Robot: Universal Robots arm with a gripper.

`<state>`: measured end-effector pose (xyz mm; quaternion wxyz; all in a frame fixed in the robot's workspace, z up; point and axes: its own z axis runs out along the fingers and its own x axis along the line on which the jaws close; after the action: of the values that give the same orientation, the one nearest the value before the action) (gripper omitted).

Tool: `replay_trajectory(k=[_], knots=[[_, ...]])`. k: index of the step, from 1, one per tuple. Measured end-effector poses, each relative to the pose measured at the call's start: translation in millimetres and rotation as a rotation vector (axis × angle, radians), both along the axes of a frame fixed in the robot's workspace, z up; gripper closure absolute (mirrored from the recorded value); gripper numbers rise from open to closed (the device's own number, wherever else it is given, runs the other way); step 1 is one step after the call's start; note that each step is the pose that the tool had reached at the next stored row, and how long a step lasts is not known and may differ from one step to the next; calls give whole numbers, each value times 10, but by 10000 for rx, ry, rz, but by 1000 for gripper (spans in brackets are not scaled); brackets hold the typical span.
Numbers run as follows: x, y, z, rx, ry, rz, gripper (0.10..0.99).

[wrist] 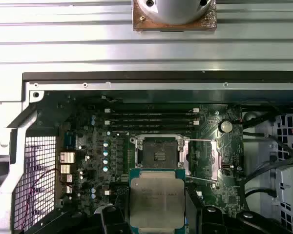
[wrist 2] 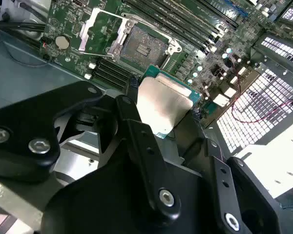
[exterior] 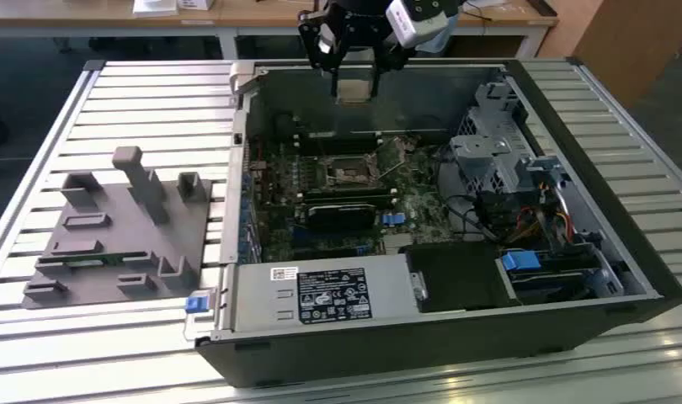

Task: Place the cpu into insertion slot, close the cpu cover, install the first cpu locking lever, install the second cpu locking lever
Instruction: 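Place the cpu into insertion slot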

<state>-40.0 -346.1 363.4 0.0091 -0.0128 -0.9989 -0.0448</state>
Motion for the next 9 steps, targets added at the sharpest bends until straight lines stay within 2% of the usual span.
replay_trajectory(k=[9], knots=[[0, 0, 0, -1, 0, -36, 545]])
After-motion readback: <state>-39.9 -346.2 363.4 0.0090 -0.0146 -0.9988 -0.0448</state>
